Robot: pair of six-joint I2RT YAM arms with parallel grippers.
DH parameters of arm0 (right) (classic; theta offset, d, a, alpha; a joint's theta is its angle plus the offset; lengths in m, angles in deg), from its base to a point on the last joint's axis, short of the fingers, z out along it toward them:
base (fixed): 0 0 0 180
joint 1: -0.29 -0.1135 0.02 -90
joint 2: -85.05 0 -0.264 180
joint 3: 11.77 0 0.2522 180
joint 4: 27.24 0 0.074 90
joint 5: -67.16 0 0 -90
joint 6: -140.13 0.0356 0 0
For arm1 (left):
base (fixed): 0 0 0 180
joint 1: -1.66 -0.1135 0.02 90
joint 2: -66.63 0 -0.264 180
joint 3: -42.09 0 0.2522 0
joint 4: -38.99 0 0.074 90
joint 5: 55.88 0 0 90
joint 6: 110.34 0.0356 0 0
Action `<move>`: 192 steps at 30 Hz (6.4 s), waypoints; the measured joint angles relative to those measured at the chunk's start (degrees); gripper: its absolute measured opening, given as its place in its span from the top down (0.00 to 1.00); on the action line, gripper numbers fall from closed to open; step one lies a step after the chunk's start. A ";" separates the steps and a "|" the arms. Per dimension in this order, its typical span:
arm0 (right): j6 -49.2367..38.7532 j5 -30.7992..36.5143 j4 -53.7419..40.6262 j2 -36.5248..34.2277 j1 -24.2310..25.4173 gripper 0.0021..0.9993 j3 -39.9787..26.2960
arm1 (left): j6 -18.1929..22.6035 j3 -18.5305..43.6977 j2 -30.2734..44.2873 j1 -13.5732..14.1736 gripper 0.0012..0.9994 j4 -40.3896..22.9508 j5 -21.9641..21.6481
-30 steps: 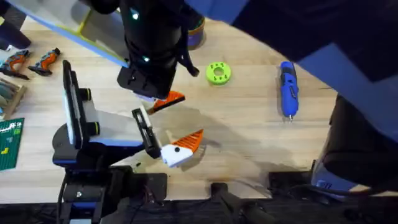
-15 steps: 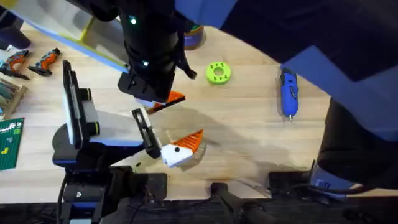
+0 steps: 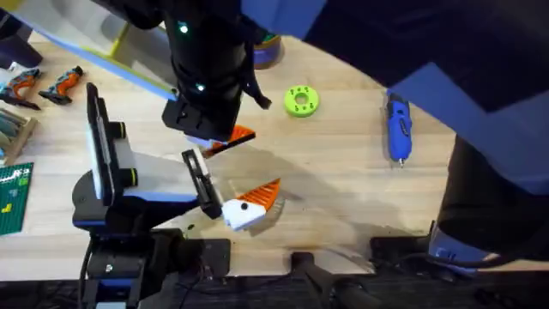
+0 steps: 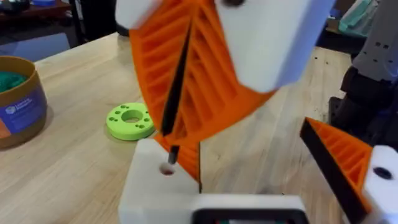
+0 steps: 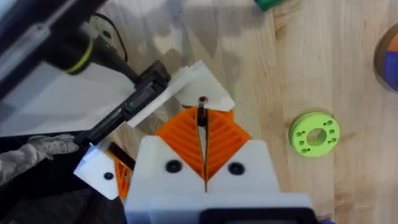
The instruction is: Pick up the gripper from the table and insert it into the empty holder that is missing its gripper. Then pick up a screw, insert it into the mounting hole, and use the screwdriver to tighten it. Finally, clean up the table by picking up the vegetable and placing it into the bucket.
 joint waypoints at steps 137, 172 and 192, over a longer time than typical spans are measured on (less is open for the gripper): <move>9.30 -0.45 -0.06 7.99 14.19 0.21 0.86 | -0.42 0.00 0.00 -0.04 0.01 0.00 0.02; 25.18 -0.63 18.14 50.30 58.98 0.21 65.11 | -0.42 0.00 0.00 -0.04 0.01 -0.02 0.02; 26.45 3.24 21.14 49.64 64.41 0.02 65.18 | -0.42 0.00 0.00 -0.04 0.01 -0.02 0.02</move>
